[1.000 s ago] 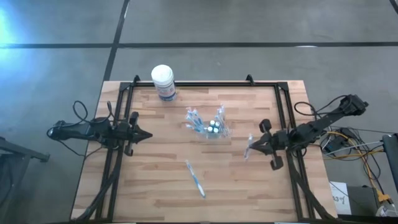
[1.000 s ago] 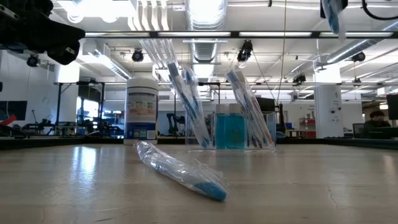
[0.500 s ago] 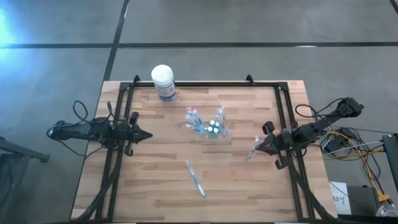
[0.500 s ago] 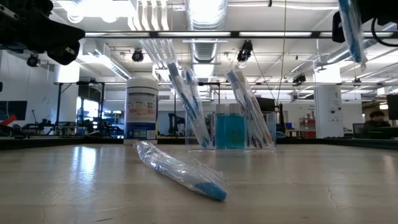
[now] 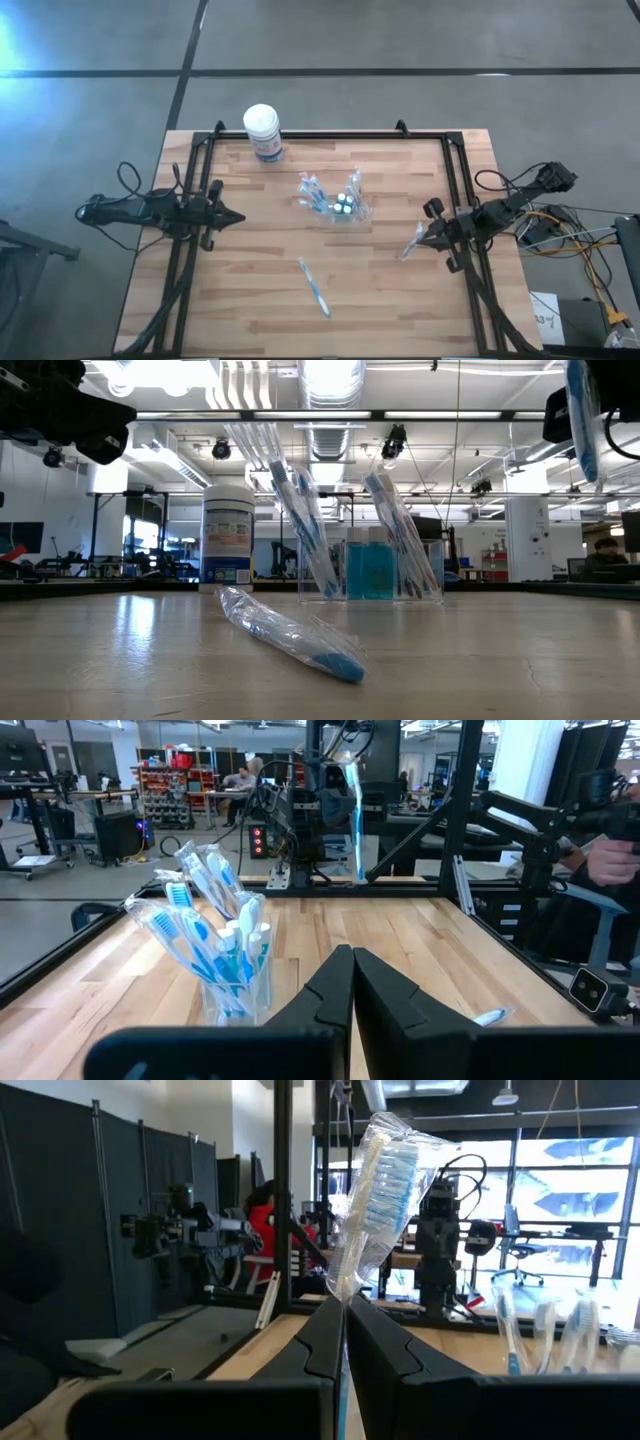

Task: Pick & Place toothbrushing station
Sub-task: Put the blue toothbrush into the transparent organizer

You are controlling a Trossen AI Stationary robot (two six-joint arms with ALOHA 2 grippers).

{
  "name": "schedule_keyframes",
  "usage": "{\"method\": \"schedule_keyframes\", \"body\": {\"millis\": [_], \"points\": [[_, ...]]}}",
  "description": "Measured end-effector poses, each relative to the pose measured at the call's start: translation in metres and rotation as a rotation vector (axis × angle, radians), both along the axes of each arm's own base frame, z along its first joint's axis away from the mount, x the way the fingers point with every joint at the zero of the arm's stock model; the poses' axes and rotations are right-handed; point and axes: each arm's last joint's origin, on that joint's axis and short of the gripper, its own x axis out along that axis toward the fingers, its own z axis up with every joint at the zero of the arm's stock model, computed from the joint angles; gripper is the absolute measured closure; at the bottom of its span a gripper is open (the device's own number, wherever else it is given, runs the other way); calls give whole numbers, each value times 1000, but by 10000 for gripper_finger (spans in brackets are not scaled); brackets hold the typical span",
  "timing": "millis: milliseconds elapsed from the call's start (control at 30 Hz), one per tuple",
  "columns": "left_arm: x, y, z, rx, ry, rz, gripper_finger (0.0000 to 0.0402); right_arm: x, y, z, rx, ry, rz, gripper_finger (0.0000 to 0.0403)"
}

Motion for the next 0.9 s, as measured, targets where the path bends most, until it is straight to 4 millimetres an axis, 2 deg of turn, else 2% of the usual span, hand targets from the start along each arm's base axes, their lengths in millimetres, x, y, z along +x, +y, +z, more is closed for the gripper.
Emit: {"method": "schedule_keyframes", "body": {"millis": [900], "points": [[0, 0, 0, 1, 1, 3, 388, -2, -1, 2, 9, -25, 20, 390]]}}
